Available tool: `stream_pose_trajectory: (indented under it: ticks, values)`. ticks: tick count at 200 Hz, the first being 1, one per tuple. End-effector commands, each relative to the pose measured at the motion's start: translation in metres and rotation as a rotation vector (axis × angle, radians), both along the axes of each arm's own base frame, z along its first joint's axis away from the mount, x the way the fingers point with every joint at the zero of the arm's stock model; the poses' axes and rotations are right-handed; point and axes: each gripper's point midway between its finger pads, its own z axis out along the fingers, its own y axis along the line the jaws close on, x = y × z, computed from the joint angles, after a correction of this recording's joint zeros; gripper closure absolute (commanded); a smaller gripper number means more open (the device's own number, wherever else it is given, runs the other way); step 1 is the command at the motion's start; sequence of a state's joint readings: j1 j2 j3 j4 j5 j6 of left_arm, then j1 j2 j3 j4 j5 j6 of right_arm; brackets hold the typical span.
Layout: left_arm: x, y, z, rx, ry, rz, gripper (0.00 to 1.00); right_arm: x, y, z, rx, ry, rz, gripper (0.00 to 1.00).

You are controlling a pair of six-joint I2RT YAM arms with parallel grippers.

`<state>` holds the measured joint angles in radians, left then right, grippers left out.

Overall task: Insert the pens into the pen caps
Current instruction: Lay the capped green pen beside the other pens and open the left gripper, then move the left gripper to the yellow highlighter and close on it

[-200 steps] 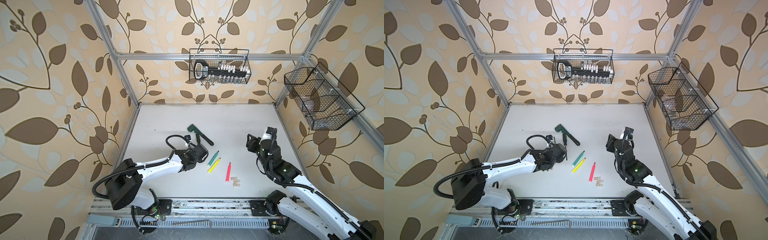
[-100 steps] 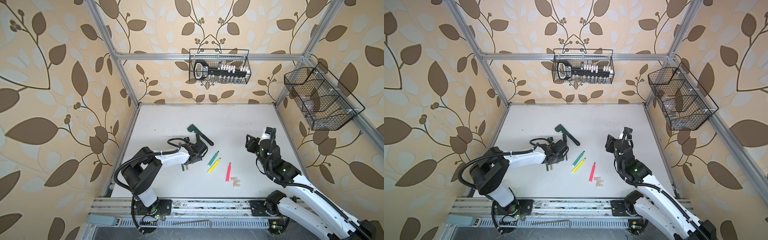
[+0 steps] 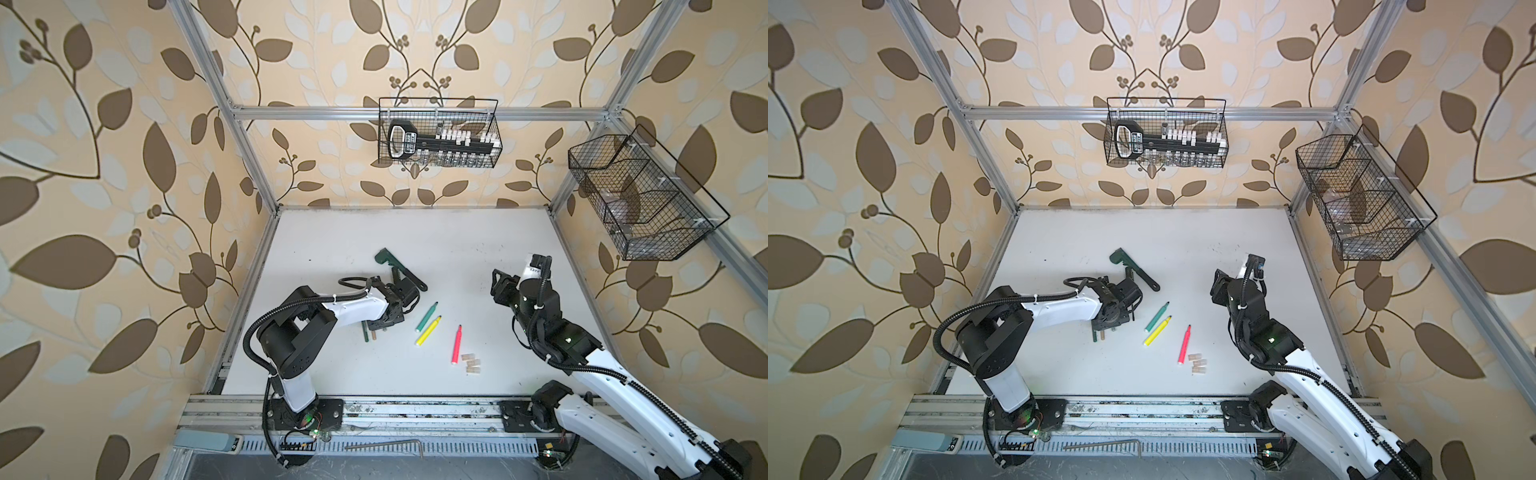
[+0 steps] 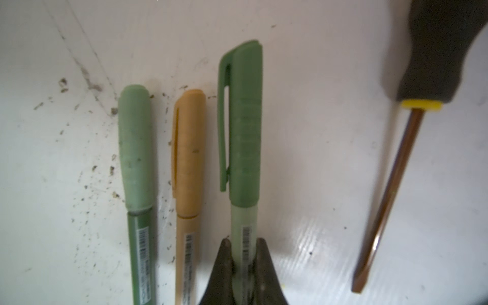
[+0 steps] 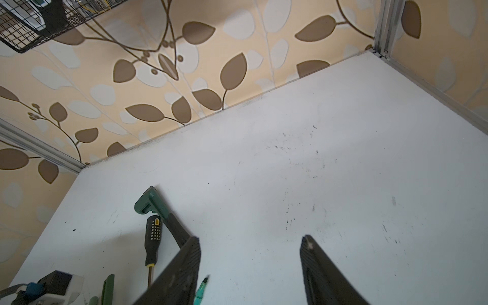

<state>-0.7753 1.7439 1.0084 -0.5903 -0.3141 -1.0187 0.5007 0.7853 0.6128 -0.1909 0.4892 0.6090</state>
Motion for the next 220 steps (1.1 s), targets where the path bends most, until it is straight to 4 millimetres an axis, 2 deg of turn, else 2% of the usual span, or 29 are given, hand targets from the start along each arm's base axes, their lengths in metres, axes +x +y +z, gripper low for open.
stream_pose_trajectory:
  ticks: [1,77,99,154,188,220]
  values:
    - [0.002,0.012,0.009,0.05,-0.017,0.047,1.0,0.0,-0.001,-0.001,-0.009,0.009,0.001,0.39]
    - [0.003,0.004,0.005,0.044,0.008,0.015,0.9,0.0,-0.001,-0.001,-0.002,0.011,0.004,0.39]
    - [0.004,0.007,0.009,0.053,-0.006,0.021,0.83,0.0,0.0,-0.001,0.0,0.012,0.006,0.39]
    - [0.005,0.005,0.015,0.048,-0.027,-0.001,0.8,0.0,0.0,-0.001,0.002,0.012,0.008,0.39]
    - [0.008,-0.001,0.025,0.054,-0.061,-0.038,0.79,0.001,-0.001,-0.002,-0.002,0.018,0.004,0.39]
    - [0.008,-0.011,0.053,0.099,-0.166,-0.096,0.74,0.002,0.001,-0.005,-0.006,0.027,0.009,0.39]
